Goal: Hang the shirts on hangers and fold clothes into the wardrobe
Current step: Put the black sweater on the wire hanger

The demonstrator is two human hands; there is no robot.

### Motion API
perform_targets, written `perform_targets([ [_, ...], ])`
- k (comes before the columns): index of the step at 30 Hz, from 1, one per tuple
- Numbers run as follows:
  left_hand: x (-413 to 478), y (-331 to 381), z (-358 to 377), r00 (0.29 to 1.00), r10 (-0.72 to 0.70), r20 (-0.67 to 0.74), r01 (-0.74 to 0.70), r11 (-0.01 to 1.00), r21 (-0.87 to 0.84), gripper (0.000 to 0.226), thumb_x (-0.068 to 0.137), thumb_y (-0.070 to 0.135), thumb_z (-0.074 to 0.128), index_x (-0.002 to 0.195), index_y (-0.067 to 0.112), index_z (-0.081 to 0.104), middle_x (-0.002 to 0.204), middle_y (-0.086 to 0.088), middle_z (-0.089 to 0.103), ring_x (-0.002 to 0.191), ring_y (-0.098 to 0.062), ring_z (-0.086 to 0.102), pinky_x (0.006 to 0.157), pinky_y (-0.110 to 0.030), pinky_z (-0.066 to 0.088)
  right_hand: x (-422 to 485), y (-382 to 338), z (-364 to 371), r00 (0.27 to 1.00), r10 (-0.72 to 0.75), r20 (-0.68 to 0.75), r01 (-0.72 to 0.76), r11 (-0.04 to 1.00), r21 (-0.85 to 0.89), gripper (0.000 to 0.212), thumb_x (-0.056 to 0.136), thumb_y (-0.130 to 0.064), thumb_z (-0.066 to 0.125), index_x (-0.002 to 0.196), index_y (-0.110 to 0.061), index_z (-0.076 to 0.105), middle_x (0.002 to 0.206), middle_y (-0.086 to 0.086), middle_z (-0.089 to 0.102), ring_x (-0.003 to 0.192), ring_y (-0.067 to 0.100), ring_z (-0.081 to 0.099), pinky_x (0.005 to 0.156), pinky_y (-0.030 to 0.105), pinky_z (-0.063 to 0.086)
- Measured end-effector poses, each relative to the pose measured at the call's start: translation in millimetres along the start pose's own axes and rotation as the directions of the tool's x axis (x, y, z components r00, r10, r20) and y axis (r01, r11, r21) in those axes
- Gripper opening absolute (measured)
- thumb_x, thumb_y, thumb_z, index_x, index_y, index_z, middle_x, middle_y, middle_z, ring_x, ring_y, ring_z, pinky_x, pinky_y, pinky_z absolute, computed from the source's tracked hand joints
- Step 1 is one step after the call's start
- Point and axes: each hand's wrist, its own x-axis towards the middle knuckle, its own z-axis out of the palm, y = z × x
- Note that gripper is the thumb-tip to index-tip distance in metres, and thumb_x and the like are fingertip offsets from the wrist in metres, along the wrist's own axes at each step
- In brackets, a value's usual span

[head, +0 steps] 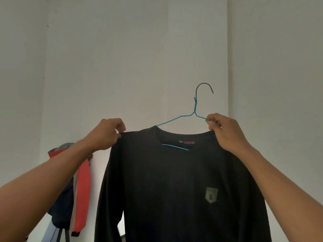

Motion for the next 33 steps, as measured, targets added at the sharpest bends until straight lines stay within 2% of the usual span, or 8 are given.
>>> perform_targets([
  [2,-4.8,8.1,9.1,0.998,0.061,0.024,-0.060,0.997,-0.046,0.031,0.091,0.001,0.057,0.099,0.031,0.060,0.095,0.011,0.070,0.084,-0.006,0.064,0.077,-0.029,0.052,-1.3,-3.1,5.1,0.999,0.011,-0.033,-0.010,0.998,0.058,0.020,0.104,-0.026,0.050,0.118,-0.021,0.064,0.088,-0.009,0.063,0.082,0.000,0.059,0.070,0.006,0.038],
  [5,-11.2,22.8,21.8,0.988,0.151,0.028,-0.146,0.980,-0.135,0.038,0.092,0.000,0.051,0.107,0.033,0.062,0.095,0.016,0.072,0.089,-0.004,0.066,0.083,-0.025,0.051,0.3,-8.1,9.4,0.997,0.021,-0.078,-0.015,0.997,0.080,0.017,0.103,-0.025,0.051,0.114,-0.021,0.064,0.087,-0.010,0.062,0.083,0.004,0.060,0.078,0.019,0.047],
  [9,-12.4,42.2,23.6,0.990,0.117,0.075,-0.082,0.929,-0.361,0.025,0.098,0.014,0.053,0.111,0.028,0.069,0.092,0.011,0.075,0.085,-0.008,0.069,0.083,-0.028,0.053,0.0,-5.4,15.1,0.998,0.027,-0.061,-0.024,0.999,0.037,0.016,0.103,-0.025,0.051,0.112,-0.021,0.064,0.088,-0.011,0.062,0.083,0.006,0.059,0.075,0.019,0.043],
  [14,-6.6,62.5,29.6,0.985,0.168,-0.045,-0.173,0.926,-0.336,0.031,0.092,0.015,0.067,0.121,0.025,0.069,0.086,0.014,0.075,0.088,-0.006,0.071,0.092,-0.031,0.054,0.7,-7.1,18.9,0.993,0.065,-0.100,-0.061,0.997,0.044,0.015,0.104,-0.027,0.049,0.111,-0.023,0.062,0.090,-0.008,0.064,0.084,0.010,0.060,0.077,0.025,0.045],
  [20,-4.6,82.4,28.5,0.970,0.193,-0.149,-0.235,0.903,-0.360,0.019,0.093,0.019,0.066,0.105,0.034,0.064,0.088,0.010,0.072,0.070,-0.012,0.068,0.068,-0.020,0.052,-2.7,-14.5,24.9,0.999,0.013,-0.051,-0.009,0.997,0.075,0.009,0.104,-0.028,0.048,0.104,-0.031,0.056,0.088,-0.014,0.062,0.082,0.008,0.062,0.072,0.023,0.048],
  [25,-0.9,84.7,20.4,0.959,0.276,-0.068,-0.283,0.913,-0.293,0.022,0.097,0.021,0.061,0.112,0.037,0.068,0.096,0.009,0.071,0.080,-0.014,0.070,0.078,-0.029,0.056,0.0,-17.0,24.8,0.999,0.000,-0.037,0.005,0.993,0.115,0.008,0.102,-0.030,0.053,0.104,-0.031,0.060,0.090,-0.015,0.064,0.083,0.008,0.064,0.080,0.027,0.053],
  [28,-4.2,74.1,14.2,0.965,0.221,-0.144,-0.255,0.922,-0.291,0.022,0.097,0.018,0.061,0.109,0.029,0.075,0.101,0.012,0.074,0.086,-0.011,0.071,0.084,-0.036,0.058,-4.2,-12.7,19.5,0.999,-0.027,0.020,0.024,0.990,0.137,0.012,0.096,-0.035,0.064,0.108,-0.034,0.063,0.095,-0.018,0.063,0.081,0.006,0.064,0.074,0.020,0.052],
  [33,-8.3,49.1,1.1,0.962,0.148,-0.230,-0.210,0.937,-0.277,0.025,0.096,0.010,0.062,0.106,0.029,0.075,0.091,0.024,0.069,0.087,-0.005,0.070,0.088,-0.032,0.056,-22.7,10.6,15.9,0.997,-0.010,0.082,-0.002,0.991,0.137,0.025,0.086,-0.038,0.076,0.106,-0.039,0.061,0.099,-0.026,0.060,0.087,-0.001,0.061,0.075,0.011,0.048],
])
